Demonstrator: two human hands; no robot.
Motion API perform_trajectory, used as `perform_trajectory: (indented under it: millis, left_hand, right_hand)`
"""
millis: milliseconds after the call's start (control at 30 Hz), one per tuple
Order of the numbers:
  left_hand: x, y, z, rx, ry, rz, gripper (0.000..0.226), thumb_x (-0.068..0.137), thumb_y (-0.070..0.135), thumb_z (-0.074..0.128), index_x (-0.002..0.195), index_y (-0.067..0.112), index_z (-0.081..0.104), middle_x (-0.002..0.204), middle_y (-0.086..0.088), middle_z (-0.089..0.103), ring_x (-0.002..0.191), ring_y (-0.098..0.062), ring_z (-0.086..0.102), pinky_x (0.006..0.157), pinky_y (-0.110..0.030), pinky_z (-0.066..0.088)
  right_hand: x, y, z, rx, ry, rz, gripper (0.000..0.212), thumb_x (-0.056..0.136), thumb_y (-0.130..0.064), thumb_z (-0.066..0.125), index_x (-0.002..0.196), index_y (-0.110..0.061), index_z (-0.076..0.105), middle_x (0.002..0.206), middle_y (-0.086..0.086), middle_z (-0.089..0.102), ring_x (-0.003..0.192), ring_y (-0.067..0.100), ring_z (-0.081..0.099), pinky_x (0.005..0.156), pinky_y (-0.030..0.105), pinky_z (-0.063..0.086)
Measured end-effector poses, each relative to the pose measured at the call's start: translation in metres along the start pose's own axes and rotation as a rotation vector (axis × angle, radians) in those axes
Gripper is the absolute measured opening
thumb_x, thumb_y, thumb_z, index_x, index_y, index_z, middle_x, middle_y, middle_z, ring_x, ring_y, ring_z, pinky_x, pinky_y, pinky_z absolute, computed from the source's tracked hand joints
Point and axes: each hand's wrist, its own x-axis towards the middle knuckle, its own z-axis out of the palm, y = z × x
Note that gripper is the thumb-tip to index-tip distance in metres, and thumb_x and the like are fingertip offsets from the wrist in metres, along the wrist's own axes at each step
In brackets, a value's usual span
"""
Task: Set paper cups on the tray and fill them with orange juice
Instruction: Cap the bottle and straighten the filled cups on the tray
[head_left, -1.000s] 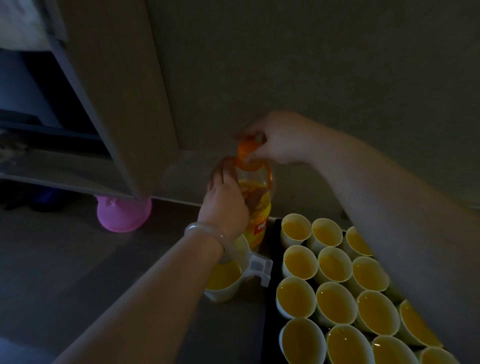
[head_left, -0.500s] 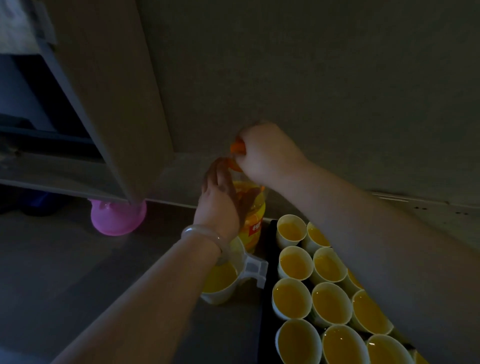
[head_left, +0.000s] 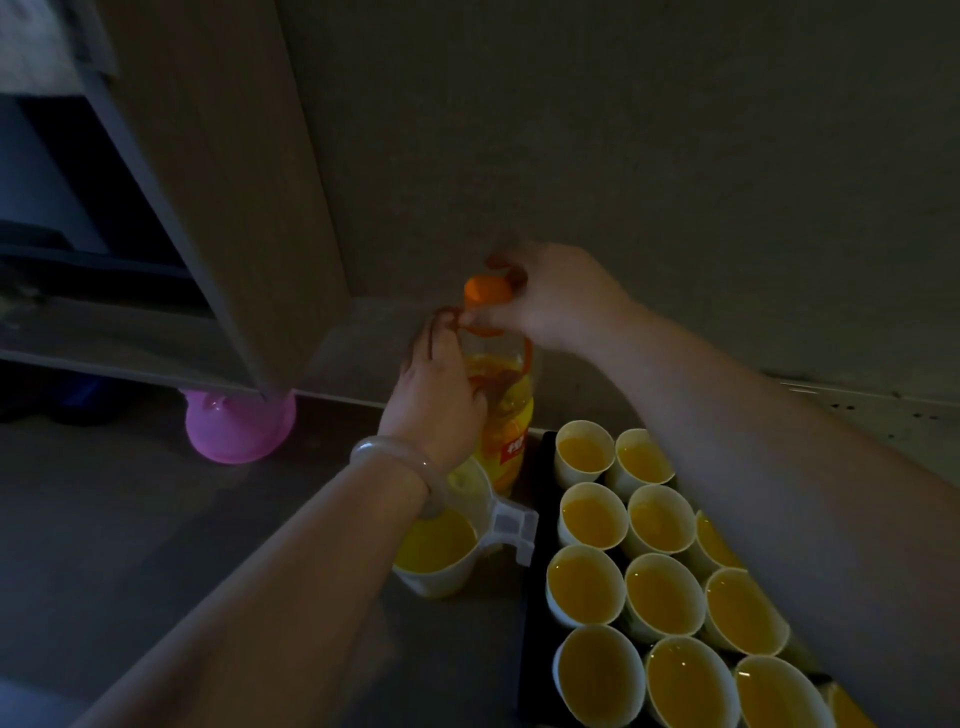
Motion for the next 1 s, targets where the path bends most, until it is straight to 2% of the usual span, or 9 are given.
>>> perform_trajectory:
  millis: [133, 200, 267, 367, 567, 667, 833, 933, 1000]
  left_hand:
    - [0.004, -0.004, -0.003, -0.016, -0.025, -0.001, 0.075, 0.090, 0.026, 0.062, 0.148, 0.015, 0.017, 0.150, -0.007, 0.029, 0.136, -0.024, 0.034, 0.110, -0.043, 0.036]
    - [0.005, -0.005, -0.006, -0.044, -0.025, 0.004, 0.075, 0.089, 0.030, 0.064, 0.148, 0.018, 0.018, 0.146, -0.005, 0.034, 0.129, -0.024, 0.043, 0.103, -0.043, 0.043]
    - [0.006, -0.006, -0.011, -0.069, -0.033, 0.003, 0.073, 0.088, 0.033, 0.065, 0.146, 0.019, 0.022, 0.142, -0.004, 0.038, 0.119, -0.022, 0.050, 0.099, -0.041, 0.046]
    - [0.009, -0.010, -0.021, -0.059, -0.053, 0.016, 0.069, 0.088, 0.030, 0.065, 0.143, 0.018, 0.026, 0.140, -0.004, 0.040, 0.118, -0.020, 0.050, 0.097, -0.033, 0.045]
    - [0.014, -0.016, -0.032, -0.067, -0.079, 0.001, 0.071, 0.087, 0.036, 0.066, 0.143, 0.019, 0.027, 0.140, -0.004, 0.041, 0.118, -0.019, 0.050, 0.094, -0.030, 0.044]
    - [0.014, -0.018, -0.032, -0.061, -0.086, -0.004, 0.075, 0.086, 0.039, 0.066, 0.145, 0.020, 0.024, 0.142, -0.004, 0.040, 0.120, -0.021, 0.050, 0.099, -0.035, 0.044]
    - [0.016, -0.018, -0.031, -0.031, -0.084, 0.015, 0.075, 0.087, 0.040, 0.065, 0.145, 0.018, 0.025, 0.146, -0.003, 0.037, 0.126, -0.022, 0.046, 0.102, -0.033, 0.042]
    - [0.016, -0.020, -0.029, -0.059, -0.091, 0.020, 0.073, 0.087, 0.041, 0.065, 0.145, 0.020, 0.026, 0.144, -0.003, 0.038, 0.123, -0.021, 0.048, 0.099, -0.033, 0.044]
    - [0.017, -0.023, -0.029, -0.116, -0.099, 0.020, 0.073, 0.086, 0.042, 0.066, 0.144, 0.022, 0.027, 0.142, -0.002, 0.042, 0.122, -0.019, 0.050, 0.100, -0.035, 0.045]
  right_hand:
    - [0.007, 0.002, 0.013, 0.136, 0.015, 0.018, 0.053, 0.083, -0.054, 0.064, 0.125, -0.022, 0.059, 0.123, 0.001, 0.061, 0.114, 0.021, 0.056, 0.081, 0.026, 0.040]
    - [0.008, 0.001, 0.018, 0.146, 0.057, -0.008, 0.046, 0.085, -0.052, 0.063, 0.118, -0.020, 0.061, 0.113, 0.001, 0.063, 0.106, 0.019, 0.058, 0.076, 0.025, 0.038]
    - [0.008, -0.001, 0.021, 0.109, 0.083, -0.039, 0.042, 0.086, -0.051, 0.062, 0.112, -0.019, 0.061, 0.100, -0.001, 0.061, 0.097, 0.017, 0.059, 0.072, 0.025, 0.038]
    - [0.010, -0.005, 0.027, 0.114, 0.131, -0.066, 0.036, 0.088, -0.049, 0.062, 0.105, -0.017, 0.062, 0.090, -0.003, 0.058, 0.092, 0.019, 0.060, 0.066, 0.024, 0.035]
    - [0.016, -0.014, 0.035, 0.156, 0.171, -0.059, 0.034, 0.088, -0.044, 0.064, 0.110, -0.018, 0.064, 0.108, 0.004, 0.066, 0.102, 0.022, 0.061, 0.066, 0.019, 0.031]
    - [0.016, -0.014, 0.036, 0.153, 0.171, -0.045, 0.038, 0.088, -0.047, 0.063, 0.113, -0.019, 0.062, 0.109, 0.003, 0.066, 0.103, 0.021, 0.060, 0.070, 0.022, 0.034]
    - [0.016, -0.016, 0.035, 0.111, 0.144, -0.017, 0.039, 0.089, -0.048, 0.061, 0.115, -0.019, 0.061, 0.103, 0.002, 0.064, 0.101, 0.024, 0.062, 0.072, 0.027, 0.039]
    - [0.013, -0.017, 0.032, 0.082, 0.110, -0.009, 0.047, 0.089, -0.051, 0.058, 0.123, -0.018, 0.058, 0.113, 0.006, 0.065, 0.107, 0.025, 0.060, 0.074, 0.026, 0.039]
    - [-0.003, -0.016, 0.029, 0.091, 0.181, -0.016, 0.053, 0.091, -0.053, 0.054, 0.130, -0.016, 0.054, 0.119, 0.006, 0.064, 0.109, 0.023, 0.059, 0.075, 0.024, 0.037]
